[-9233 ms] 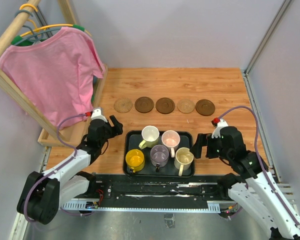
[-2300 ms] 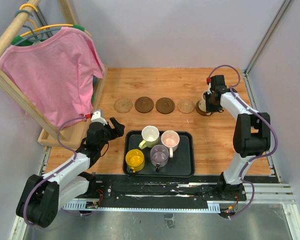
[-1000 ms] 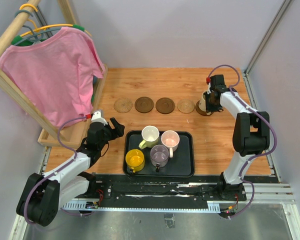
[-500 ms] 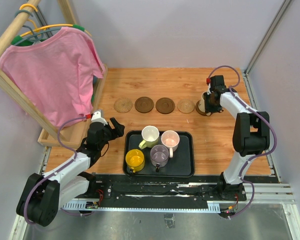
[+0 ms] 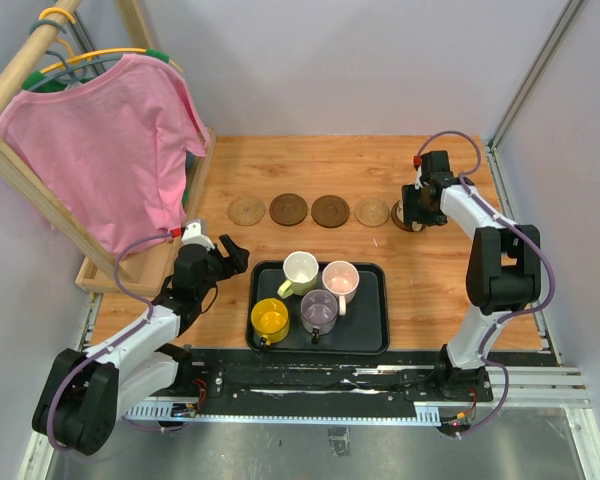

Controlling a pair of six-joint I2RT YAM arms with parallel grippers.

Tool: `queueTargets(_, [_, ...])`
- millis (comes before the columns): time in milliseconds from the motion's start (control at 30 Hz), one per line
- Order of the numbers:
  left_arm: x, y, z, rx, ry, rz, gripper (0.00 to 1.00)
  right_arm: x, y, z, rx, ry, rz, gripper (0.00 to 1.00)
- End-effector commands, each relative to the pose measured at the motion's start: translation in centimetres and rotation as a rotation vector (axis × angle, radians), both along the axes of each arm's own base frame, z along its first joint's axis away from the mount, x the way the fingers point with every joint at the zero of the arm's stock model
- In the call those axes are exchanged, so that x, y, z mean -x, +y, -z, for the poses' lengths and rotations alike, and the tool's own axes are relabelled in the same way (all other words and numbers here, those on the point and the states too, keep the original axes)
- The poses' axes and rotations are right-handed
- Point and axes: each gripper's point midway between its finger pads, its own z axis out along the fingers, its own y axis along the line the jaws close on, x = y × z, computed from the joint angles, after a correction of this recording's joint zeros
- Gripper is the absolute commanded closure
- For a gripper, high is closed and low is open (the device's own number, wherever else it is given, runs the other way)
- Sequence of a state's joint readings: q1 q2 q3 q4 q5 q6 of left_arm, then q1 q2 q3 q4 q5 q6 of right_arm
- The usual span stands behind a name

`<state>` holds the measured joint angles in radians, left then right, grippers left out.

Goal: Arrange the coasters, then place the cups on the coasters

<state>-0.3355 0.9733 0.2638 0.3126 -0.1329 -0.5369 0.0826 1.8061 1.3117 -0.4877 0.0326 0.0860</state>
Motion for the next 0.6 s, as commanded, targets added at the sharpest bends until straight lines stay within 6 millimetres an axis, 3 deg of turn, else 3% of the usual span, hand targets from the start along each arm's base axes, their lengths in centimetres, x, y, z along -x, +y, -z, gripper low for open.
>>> queueTargets(0, [-0.4, -0.2, -1.3, 0.014, -0.045, 0.000, 0.19, 0.6, 0.0, -2.3, -0.015, -0.053, 0.010, 0.39])
queueTargets(167, [-0.4, -0.2, -1.5, 0.012, -0.050, 0.001, 0.19, 2.0, 0.6, -4.6, -0.006, -0.109, 0.033, 0.36])
queueTargets(300, [-0.4, -0.2, -1.5, 0.009, -0.052, 0.003, 0.19, 4.5, 1.6, -6.2, -0.002, -0.157, 0.043, 0.34])
queueTargets(433, [-0.5, -0.1, -1.6, 0.002, -0.057, 0.005, 0.19, 8.2, 4.5, -6.5, -0.044, -0.190, -0.001, 0.34])
queueTargets(567, [-0.5, -0.2, -1.6, -0.005, -0.054, 0.009, 0.19, 12.9, 9.0, -6.1, -0.113, -0.216, -0.120, 0.34])
